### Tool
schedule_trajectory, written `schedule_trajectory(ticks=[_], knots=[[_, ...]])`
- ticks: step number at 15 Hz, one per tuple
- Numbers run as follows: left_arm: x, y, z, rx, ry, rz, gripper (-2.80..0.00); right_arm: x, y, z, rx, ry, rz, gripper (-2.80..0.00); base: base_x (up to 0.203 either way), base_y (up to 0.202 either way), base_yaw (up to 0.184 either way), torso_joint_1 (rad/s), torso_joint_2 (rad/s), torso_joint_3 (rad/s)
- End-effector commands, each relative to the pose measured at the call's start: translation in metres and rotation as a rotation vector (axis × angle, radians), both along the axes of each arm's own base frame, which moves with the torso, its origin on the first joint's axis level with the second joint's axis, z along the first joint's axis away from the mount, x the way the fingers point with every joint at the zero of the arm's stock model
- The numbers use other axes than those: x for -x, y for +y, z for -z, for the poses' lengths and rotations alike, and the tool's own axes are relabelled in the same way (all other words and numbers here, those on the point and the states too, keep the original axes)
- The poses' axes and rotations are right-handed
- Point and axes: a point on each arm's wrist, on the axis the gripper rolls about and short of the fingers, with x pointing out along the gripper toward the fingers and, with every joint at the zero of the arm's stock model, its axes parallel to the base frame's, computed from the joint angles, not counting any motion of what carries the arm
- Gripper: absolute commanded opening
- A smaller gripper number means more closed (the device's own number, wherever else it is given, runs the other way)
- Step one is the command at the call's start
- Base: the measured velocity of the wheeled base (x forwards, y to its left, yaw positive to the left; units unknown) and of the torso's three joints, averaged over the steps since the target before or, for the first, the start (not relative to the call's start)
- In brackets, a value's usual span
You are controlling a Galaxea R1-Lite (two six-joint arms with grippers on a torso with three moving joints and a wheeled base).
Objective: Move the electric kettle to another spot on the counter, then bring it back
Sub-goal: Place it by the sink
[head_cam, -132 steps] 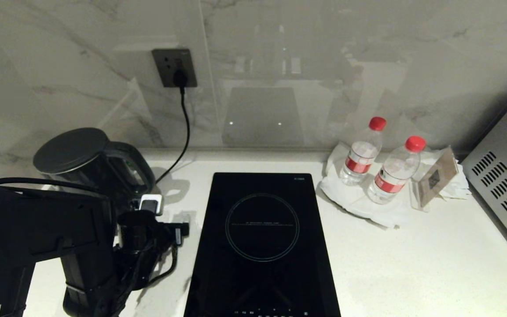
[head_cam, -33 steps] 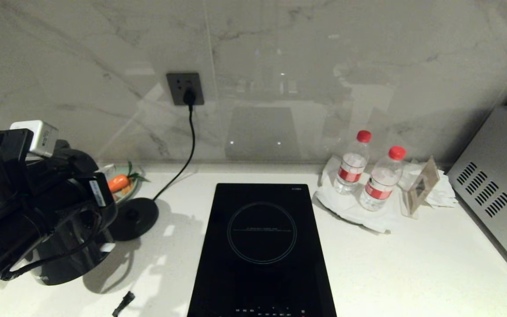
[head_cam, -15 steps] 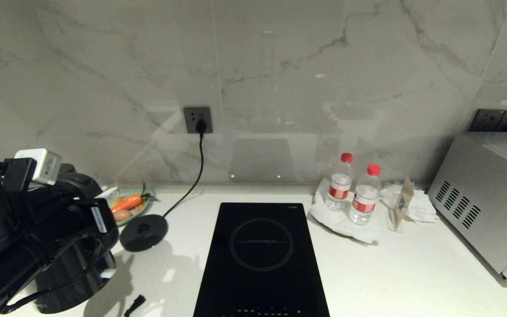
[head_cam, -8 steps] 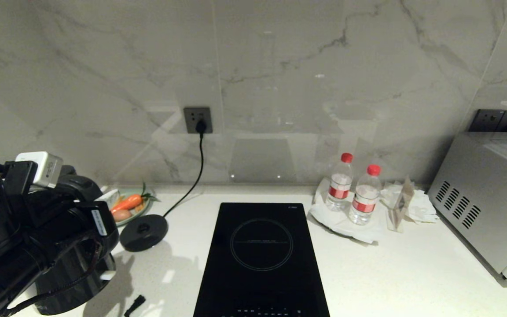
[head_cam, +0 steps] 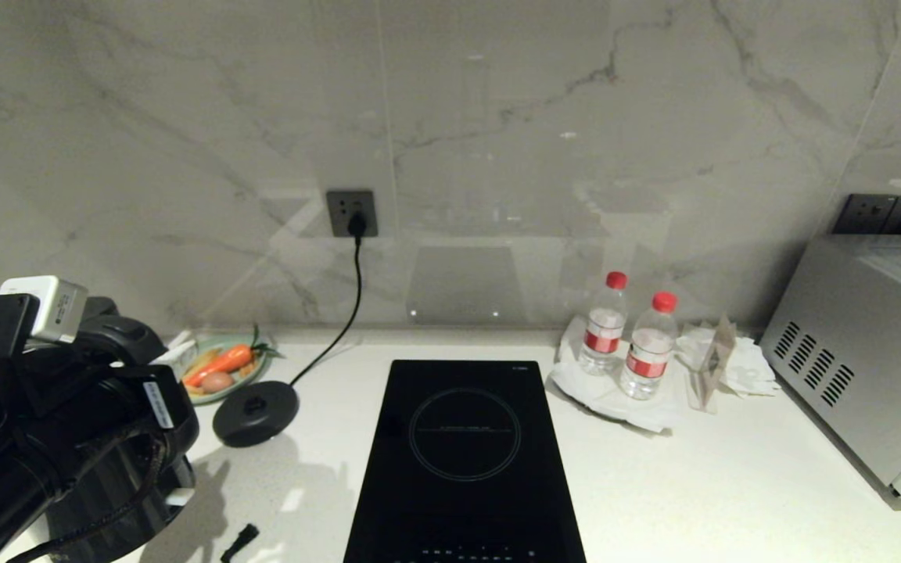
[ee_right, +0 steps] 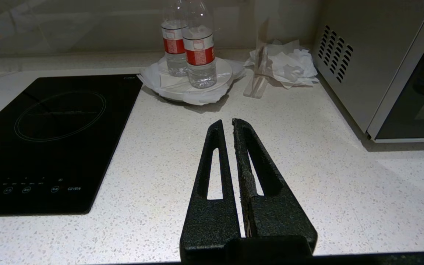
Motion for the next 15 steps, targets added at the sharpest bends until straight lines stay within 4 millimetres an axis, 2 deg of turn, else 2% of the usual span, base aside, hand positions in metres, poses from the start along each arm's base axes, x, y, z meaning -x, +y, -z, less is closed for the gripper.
schedule_trajectory(ticks=[1,10,15], knots=[[0.0025,0.0008,-0.0013,0.004,-0.011,-0.002,-2.80,0.0000,0.0000,0.0000,0.000,0.000,0.000,-2.80,0.000,0.000,0.000,0.000,0.00,0.000],[0.0049,0.0014,0.0008,0.002,-0.006,-0.002,-2.80,0.0000,0.0000,0.0000,0.002,0.000,0.000,-2.80,0.000,0.000,0.000,0.000,0.00,0.000],[0.0049,0.0014,0.0010,0.002,-0.005,0.000,-2.80,0.0000,0.0000,-0.0001,0.001,-0.001,0.000,-2.80,-0.005,-0.010,0.158,0.001,0.00,0.001]])
